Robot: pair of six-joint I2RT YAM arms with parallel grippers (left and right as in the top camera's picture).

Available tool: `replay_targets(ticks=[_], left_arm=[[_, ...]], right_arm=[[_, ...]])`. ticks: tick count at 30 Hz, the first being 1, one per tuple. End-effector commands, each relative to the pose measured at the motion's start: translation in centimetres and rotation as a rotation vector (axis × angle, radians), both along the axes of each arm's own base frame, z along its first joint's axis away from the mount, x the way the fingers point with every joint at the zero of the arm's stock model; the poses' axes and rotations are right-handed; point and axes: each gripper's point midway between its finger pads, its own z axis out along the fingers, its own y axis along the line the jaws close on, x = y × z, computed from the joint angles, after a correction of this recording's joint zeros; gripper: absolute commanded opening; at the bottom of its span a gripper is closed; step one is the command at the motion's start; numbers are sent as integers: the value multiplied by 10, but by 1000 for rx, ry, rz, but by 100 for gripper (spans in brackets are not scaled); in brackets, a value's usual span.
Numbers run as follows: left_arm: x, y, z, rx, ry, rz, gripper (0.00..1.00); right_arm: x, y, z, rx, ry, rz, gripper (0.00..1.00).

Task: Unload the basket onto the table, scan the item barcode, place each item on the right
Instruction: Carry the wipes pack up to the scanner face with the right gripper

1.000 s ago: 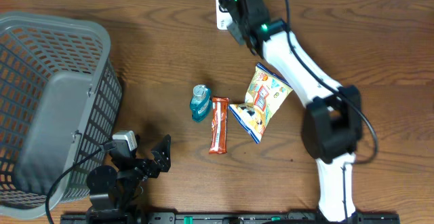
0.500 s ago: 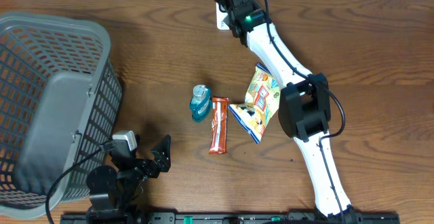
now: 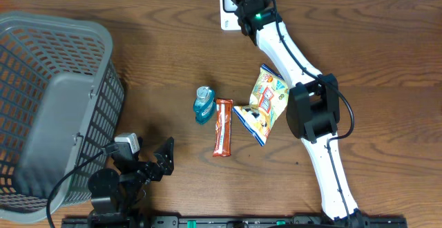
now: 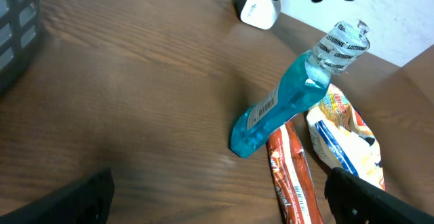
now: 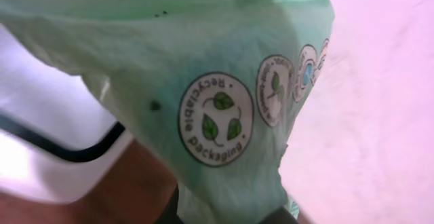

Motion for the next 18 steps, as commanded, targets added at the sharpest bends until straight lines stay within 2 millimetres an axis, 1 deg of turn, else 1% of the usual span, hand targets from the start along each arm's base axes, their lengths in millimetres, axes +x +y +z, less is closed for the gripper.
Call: replay_targets(ticks=[1, 6, 9, 14, 16, 18], left_arm=[[-2, -1, -10, 1, 30, -10, 99], [-2, -1, -10, 1, 30, -10, 99], [-2, -1, -10, 1, 30, -10, 99], [-2, -1, -10, 1, 30, -10, 99], [-2, -1, -10, 1, 30, -10, 99], [-2, -1, -10, 1, 30, -10, 99]], right_arm=[[7, -6, 16, -136, -27, 49, 1], [10, -4, 7, -307, 2, 132, 1], [13, -3, 5, -304, -19, 121, 1], [10, 4, -2, -292, 2, 146, 1], [10, 5, 0, -264, -8, 129, 1], [9, 0, 7, -246, -27, 76, 1]])
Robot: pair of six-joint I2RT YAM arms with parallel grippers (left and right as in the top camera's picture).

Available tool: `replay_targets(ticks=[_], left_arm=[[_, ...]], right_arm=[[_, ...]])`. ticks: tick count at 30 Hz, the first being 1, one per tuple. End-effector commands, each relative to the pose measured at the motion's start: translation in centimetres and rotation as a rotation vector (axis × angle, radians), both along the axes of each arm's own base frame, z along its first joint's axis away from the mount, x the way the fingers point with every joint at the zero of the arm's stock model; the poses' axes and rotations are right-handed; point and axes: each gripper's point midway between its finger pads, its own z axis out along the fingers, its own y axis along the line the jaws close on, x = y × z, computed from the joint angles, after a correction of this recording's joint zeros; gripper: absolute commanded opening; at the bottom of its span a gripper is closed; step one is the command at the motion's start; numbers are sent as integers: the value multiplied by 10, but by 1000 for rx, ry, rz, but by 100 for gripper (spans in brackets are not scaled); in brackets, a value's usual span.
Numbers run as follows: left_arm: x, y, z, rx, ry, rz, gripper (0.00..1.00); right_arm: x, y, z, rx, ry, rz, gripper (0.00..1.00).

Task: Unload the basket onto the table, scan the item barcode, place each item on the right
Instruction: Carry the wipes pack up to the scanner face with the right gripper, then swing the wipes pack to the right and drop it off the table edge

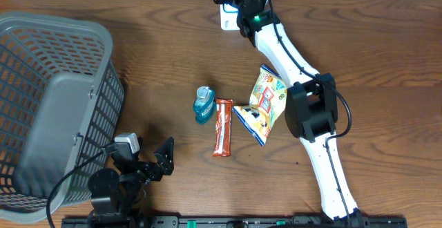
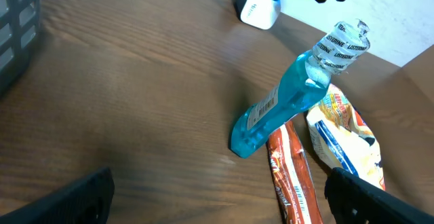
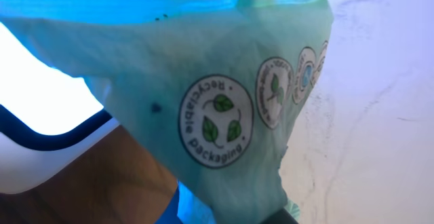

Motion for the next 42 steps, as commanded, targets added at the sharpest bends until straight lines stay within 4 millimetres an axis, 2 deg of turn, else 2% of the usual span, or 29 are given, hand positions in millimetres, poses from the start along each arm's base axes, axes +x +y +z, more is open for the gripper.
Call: replay_targets(ticks=[1, 3, 6, 7, 9, 10, 13, 15, 21, 23, 28, 32, 34, 35, 36, 38, 41, 42], left_arm=[[-2, -1, -10, 1, 31, -10, 99], [-2, -1, -10, 1, 31, -10, 99], [-2, -1, -10, 1, 31, -10, 99], [-2, -1, -10, 1, 31, -10, 99], [-2, -1, -10, 1, 31, -10, 99], [-2, -1, -10, 1, 31, -10, 99], [-2, -1, -10, 1, 31, -10, 99], [-2, -1, -10, 1, 31, -10, 99], [-2, -1, -10, 1, 31, -10, 99], [-2, -1, -10, 1, 31, -10, 99], [-2, -1, -10, 1, 31, -10, 99], [-2, -1, -10, 1, 31, -10, 99], [-2, -1, -10, 1, 31, -10, 99], [-2, -1, -10, 1, 31, -10, 99], [-2, -1, -10, 1, 31, -10, 99], [-2, -1, -10, 1, 31, -10, 99], [-2, -1, -10, 1, 31, -10, 99], [-2, -1, -10, 1, 31, -10, 99]], right_arm=[[1, -7, 15, 31, -56, -88, 1], [1, -24, 28, 32, -89, -155, 1], [-4, -65, 48, 21, -123, -302, 1], [-14, -102, 53, 29, -118, -425, 1], [-26, -142, 50, 33, -95, -552, 1], [-38, -172, 41, 38, -68, -647, 1], [-75, -240, 15, 82, 13, -877, 1], [-98, -278, 3, 104, 43, -1010, 1], [-181, -400, -10, 101, 140, -1380, 1], [-207, -430, -17, 148, 170, -1485, 2], [-255, -485, -37, 318, 275, -1641, 12], [-278, -514, -46, 417, 290, -1719, 13], [-288, -525, -48, 457, 289, -1750, 18], [-292, -530, -49, 469, 276, -1772, 32], [-299, -537, -49, 482, 255, -1807, 54], [-310, -547, -48, 496, 235, -1852, 78], [-321, -553, -48, 564, 241, -1883, 97], [-320, -551, -47, 607, 244, -1879, 99]])
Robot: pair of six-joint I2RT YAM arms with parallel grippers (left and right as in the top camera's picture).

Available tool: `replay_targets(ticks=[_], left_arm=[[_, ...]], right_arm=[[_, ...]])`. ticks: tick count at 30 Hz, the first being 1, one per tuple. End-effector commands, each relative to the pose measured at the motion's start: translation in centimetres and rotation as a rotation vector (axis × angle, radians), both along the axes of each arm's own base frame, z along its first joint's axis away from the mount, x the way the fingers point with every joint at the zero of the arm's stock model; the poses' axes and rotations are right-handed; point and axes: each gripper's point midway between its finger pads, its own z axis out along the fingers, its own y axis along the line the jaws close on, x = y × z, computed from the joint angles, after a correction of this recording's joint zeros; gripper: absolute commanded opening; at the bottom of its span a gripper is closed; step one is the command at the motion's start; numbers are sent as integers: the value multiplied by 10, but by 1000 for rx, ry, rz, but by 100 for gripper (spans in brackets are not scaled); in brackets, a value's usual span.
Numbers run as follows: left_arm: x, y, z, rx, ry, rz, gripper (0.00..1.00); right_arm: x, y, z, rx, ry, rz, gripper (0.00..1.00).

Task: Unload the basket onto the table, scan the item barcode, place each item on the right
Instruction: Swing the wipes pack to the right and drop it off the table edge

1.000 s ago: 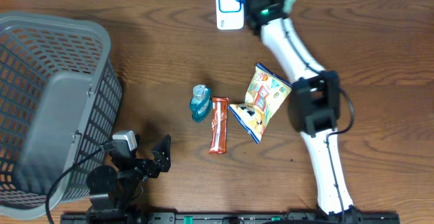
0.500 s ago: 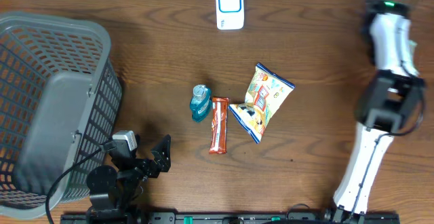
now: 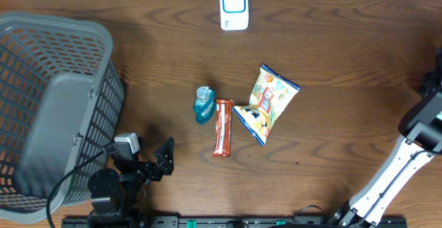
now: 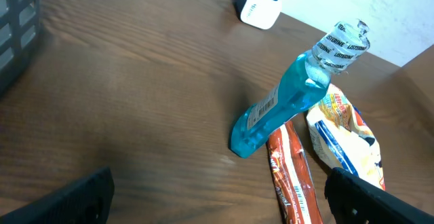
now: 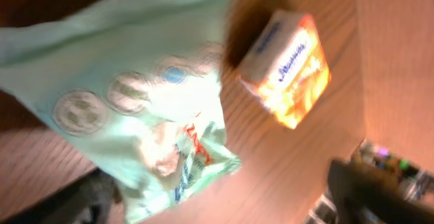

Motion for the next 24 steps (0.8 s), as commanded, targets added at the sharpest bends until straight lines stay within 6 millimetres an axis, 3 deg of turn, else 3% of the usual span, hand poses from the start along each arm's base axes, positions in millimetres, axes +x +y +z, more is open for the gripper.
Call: replay_targets(ticks=[1, 4, 7, 9, 11, 15, 18, 21, 22, 23, 24], left_arm=[[-2, -1, -10, 1, 31, -10, 99], [-2, -1, -10, 1, 31, -10, 99], [-2, -1, -10, 1, 31, -10, 99], [-2, -1, -10, 1, 31, -10, 99], [-2, -1, -10, 1, 31, -10, 99], [-2, -1, -10, 1, 31, -10, 99], [-2, -1, -10, 1, 31, -10, 99], [-2, -1, -10, 1, 31, -10, 99], [-2, -1, -10, 1, 31, -10, 99], [-2, -1, -10, 1, 31, -10, 99], [-2, -1, -10, 1, 31, -10, 100]], right_arm=[[4, 1, 29, 45, -161, -54, 99], [20, 12, 52, 121, -299, -19, 99], [42, 30, 95, 167, -484, 21, 99], [61, 54, 130, 234, -638, 75, 99], [80, 93, 171, 355, -801, 154, 99], [93, 164, 223, 527, -962, 167, 99], [98, 229, 239, 666, -964, 204, 99], [99, 304, 236, 820, -877, 297, 98], [94, 327, 230, 851, -816, 333, 80], [88, 347, 222, 869, -747, 378, 42], [82, 362, 214, 872, -686, 404, 14]])
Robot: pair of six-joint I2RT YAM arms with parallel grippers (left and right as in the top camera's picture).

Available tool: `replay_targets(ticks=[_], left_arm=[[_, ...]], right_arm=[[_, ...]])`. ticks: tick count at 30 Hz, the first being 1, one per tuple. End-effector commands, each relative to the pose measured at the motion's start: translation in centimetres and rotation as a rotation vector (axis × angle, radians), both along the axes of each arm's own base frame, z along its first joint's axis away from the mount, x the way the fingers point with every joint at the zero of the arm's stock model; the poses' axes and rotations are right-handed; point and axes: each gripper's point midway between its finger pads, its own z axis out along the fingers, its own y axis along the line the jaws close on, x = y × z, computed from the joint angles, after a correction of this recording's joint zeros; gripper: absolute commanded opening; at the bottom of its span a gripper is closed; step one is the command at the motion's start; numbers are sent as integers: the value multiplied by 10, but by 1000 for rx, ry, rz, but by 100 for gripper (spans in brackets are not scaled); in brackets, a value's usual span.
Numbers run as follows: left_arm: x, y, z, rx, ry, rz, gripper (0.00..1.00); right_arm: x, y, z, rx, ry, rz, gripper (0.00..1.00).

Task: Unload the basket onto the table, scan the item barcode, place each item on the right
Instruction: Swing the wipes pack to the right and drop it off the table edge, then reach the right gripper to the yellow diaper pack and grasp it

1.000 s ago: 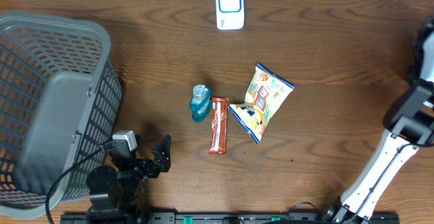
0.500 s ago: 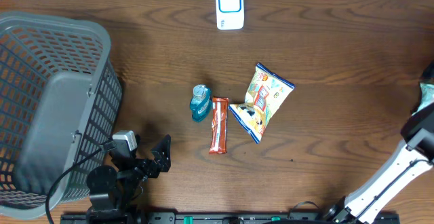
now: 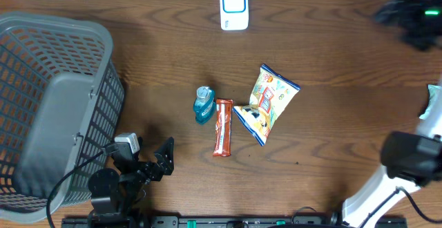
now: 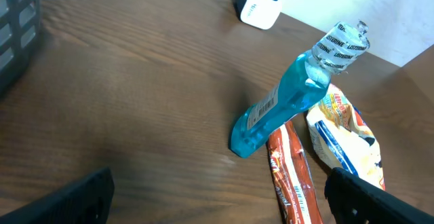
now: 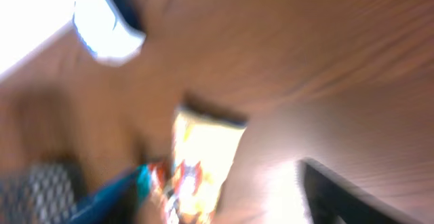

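Note:
The white barcode scanner (image 3: 234, 7) stands at the table's far edge. In the middle lie a blue mouthwash bottle (image 3: 203, 105), a red snack bar (image 3: 222, 127) and a yellow chip bag (image 3: 266, 103). A pale green bag (image 3: 436, 98) shows at the right edge of the overhead view. My right gripper (image 3: 414, 14) is a dark blur high at the far right. Its own view is smeared and shows the scanner (image 5: 108, 30), the chip bag (image 5: 203, 149) and one dark finger (image 5: 339, 190), with nothing between the jaws. My left gripper (image 4: 220, 207) rests open near the front edge, short of the bottle (image 4: 281, 108).
A large grey mesh basket (image 3: 55, 103) fills the table's left side. The left arm's base and cable sit at the front left, beside the basket. The wall runs behind the scanner.
The right arm has moved from the far right edge to the far right corner, in motion blur. The green bag has left its wrist view and lies at the right edge.
The right gripper held the green bag at the scanner, the bag filling its view, and stayed there at the following moment. Then the arm was off at the right edge, the bag hanging over an orange box. Now the bag lies apart. The left arm never moved.

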Motion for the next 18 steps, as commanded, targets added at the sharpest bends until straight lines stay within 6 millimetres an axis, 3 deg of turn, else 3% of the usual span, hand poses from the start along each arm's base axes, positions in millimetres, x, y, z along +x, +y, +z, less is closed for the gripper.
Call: replay_targets(ticks=[1, 7, 10, 13, 18], left_arm=[[-2, -1, -10, 1, 30, -10, 99], [-2, -1, -10, 1, 30, -10, 99], [-2, -1, -10, 1, 30, -10, 99], [-2, -1, -10, 1, 30, -10, 99], [-2, -1, -10, 1, 30, -10, 99]], right_arm=[[-15, 72, -36, -3, 180, 177, 1], [-59, 155, -94, -134, 400, 417, 1], [-79, 187, -127, -157, 477, 497, 1], [-89, 206, -164, -168, 509, 525, 1], [-107, 213, -227, -191, 560, 508, 1]])
